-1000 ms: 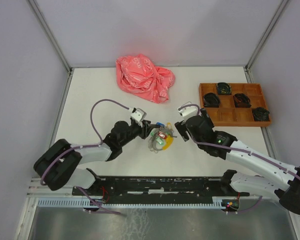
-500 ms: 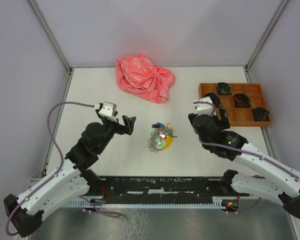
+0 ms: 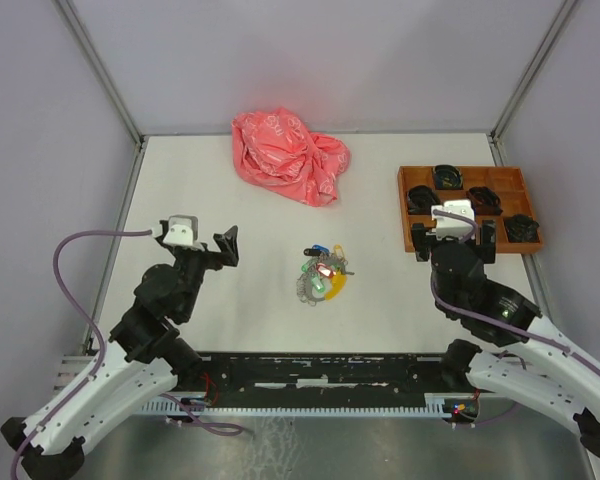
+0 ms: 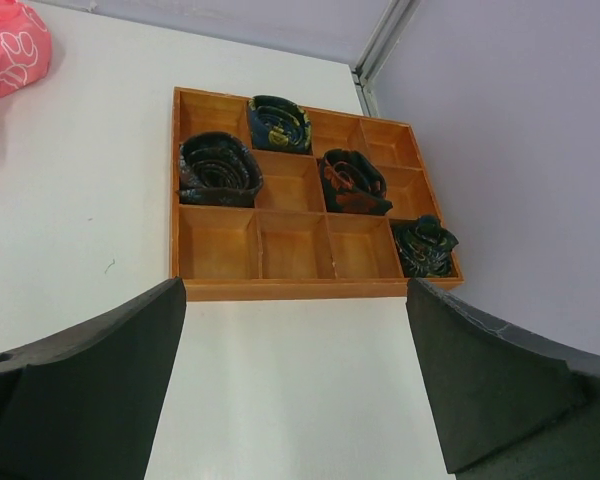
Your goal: Put the keys on the keyring
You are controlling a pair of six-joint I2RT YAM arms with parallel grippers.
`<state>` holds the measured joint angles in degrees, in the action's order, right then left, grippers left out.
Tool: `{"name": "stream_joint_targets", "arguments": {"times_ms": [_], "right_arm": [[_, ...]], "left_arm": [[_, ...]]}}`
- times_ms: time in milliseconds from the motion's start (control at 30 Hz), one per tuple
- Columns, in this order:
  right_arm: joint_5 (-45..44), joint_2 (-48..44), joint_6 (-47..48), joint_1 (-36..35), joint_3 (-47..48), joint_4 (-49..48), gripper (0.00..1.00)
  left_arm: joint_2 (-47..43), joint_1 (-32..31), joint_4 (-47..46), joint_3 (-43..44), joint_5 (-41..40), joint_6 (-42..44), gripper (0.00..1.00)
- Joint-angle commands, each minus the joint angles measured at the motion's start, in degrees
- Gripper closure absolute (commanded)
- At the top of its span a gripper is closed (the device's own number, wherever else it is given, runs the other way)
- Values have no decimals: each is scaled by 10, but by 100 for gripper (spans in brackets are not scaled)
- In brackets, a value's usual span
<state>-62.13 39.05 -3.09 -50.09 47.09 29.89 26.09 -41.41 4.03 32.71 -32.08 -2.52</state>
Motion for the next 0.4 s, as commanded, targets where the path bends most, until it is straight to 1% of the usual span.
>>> {"name": "stream_joint_targets", "arguments": {"times_ms": [0,367], "right_arm": [[-13,-17,22,2,-15,-43,0],[4,-36,37,2,-35,-71,0]], "left_arm": [[2,7,-36,-14,13,15,1],[34,21,-40,-19,66,16,1]]}}
